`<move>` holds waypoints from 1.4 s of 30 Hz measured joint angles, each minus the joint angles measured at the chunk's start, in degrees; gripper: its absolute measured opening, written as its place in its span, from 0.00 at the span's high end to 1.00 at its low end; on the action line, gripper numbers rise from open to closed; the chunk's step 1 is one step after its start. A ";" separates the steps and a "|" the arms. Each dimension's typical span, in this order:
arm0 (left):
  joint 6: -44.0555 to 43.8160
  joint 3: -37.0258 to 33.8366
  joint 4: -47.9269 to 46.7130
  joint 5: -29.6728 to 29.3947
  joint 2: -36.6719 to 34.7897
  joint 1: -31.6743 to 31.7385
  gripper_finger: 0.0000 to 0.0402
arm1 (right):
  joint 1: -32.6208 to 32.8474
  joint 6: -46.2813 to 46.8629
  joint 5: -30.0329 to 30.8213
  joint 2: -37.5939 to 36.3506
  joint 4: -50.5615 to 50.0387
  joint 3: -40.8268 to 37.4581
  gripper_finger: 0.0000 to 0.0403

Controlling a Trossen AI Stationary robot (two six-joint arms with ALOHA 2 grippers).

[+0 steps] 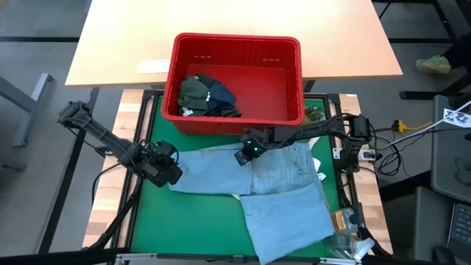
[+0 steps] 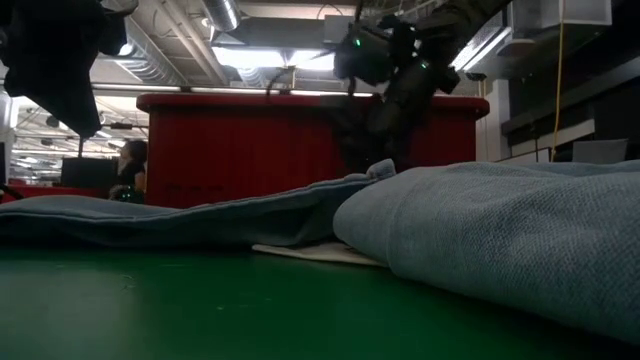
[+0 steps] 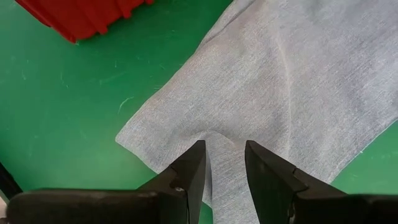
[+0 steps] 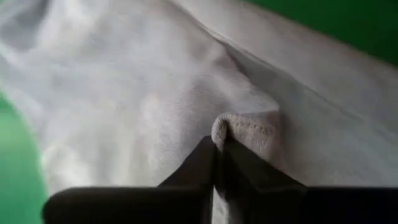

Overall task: Fold Laundry from Bin
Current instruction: Fold the light blue jeans

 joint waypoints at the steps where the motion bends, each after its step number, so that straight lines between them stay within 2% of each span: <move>1: 0.00 0.00 0.00 -0.01 0.00 0.00 0.73 | 0.02 -1.10 0.22 0.00 -0.02 0.93 0.95; 4: -0.02 0.00 0.00 -0.01 0.00 0.00 0.73 | 0.02 -5.86 1.71 0.00 1.46 3.69 0.98; 10: -0.08 0.00 0.00 0.00 0.00 0.00 0.73 | -0.01 -13.67 7.12 -0.02 1.04 8.36 0.96; 16: -0.20 0.00 0.20 -0.01 0.00 0.00 0.73 | 0.08 -15.33 8.83 -0.02 -4.69 10.56 0.97; 20: -0.18 0.00 0.23 -0.01 0.00 0.00 0.73 | 0.23 -16.50 16.28 -0.02 -11.55 10.80 0.97; 23: -0.18 0.00 0.24 -0.01 0.00 0.00 0.73 | 0.02 -18.24 20.45 -0.02 -13.06 10.78 0.99; 26: -0.17 0.00 0.26 -0.01 0.00 0.00 0.73 | -0.11 -19.91 20.90 0.45 -12.78 10.78 0.97; 35: -0.17 0.00 1.80 0.26 0.00 0.00 0.73 | -0.11 -20.01 16.89 0.68 -13.18 10.78 0.84; 42: -0.17 0.00 1.97 6.39 0.00 0.00 0.73 | -0.11 -19.88 14.66 0.68 -14.16 10.78 0.76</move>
